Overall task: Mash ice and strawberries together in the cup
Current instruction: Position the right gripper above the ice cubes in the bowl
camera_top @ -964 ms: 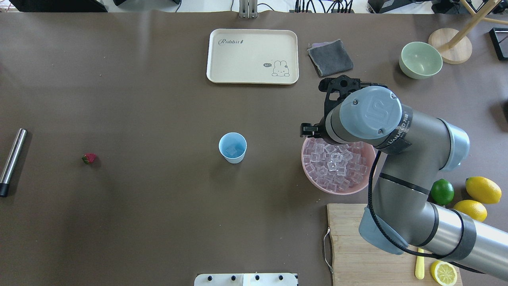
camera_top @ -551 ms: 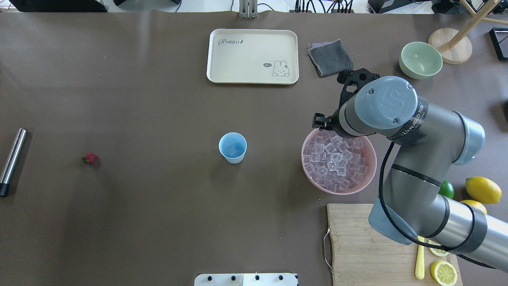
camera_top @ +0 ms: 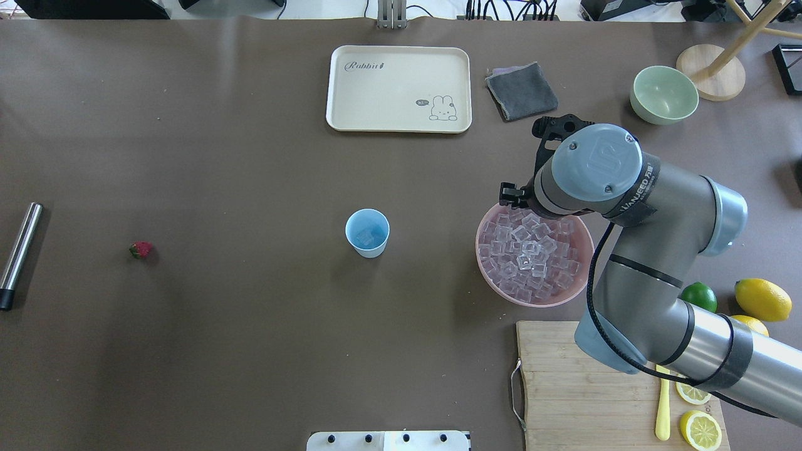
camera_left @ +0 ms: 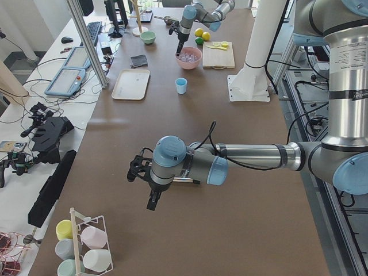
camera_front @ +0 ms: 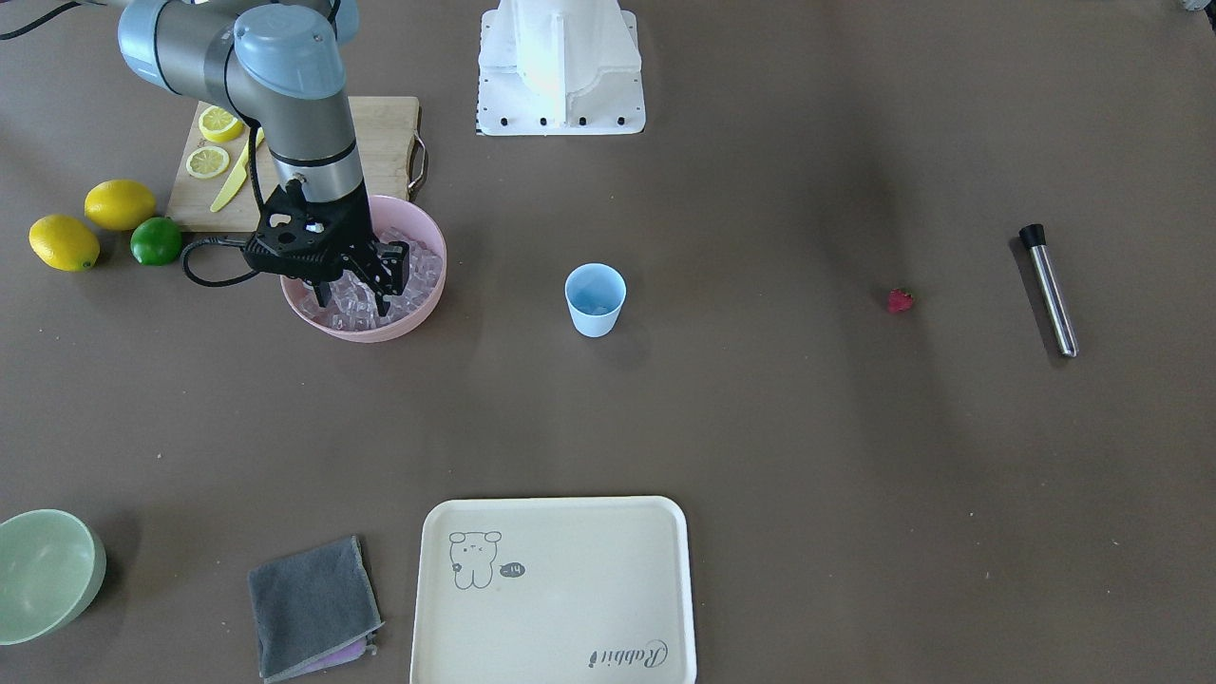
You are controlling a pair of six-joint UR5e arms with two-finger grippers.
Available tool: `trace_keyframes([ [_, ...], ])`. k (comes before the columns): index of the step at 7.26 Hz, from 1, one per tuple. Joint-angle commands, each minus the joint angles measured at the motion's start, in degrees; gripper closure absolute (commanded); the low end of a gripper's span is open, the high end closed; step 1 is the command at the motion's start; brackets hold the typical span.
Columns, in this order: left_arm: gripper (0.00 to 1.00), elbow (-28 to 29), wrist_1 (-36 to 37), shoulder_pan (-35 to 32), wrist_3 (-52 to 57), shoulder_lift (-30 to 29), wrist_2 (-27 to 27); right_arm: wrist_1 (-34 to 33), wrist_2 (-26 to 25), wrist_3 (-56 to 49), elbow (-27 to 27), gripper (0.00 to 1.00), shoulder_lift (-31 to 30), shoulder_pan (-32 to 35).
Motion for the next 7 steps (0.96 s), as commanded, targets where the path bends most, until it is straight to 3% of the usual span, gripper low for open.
trace_keyframes([
  [1, 0.01, -0.24, 0.00, 0.00, -0.08, 0.02, 0.00, 0.05, -0.02, -0.65, -0.65, 0.28, -0.61, 0.07],
  [2, 0.01, -0.24, 0.00, 0.00, -0.08, 0.02, 0.00, 0.14, -0.10, -0.65, -1.61, 0.33, -0.27, -0.19],
  [3, 0.01, -0.15, 0.00, 0.00, 0.00, -0.07, 0.00, 0.14, -0.11, -0.65, -2.40, 0.45, -0.18, -0.55],
  [5, 0.01, -0.24, 0.00, 0.00, 0.01, -0.25, 0.00, 0.14, -0.11, -0.73, -2.41, 0.57, -0.17, -0.64],
  [7, 0.01, -0.24, 0.00, 0.00, 0.01, -0.07, 0.00, 0.05, 0.42, -1.96, -1.62, 0.64, 0.00, -0.29],
])
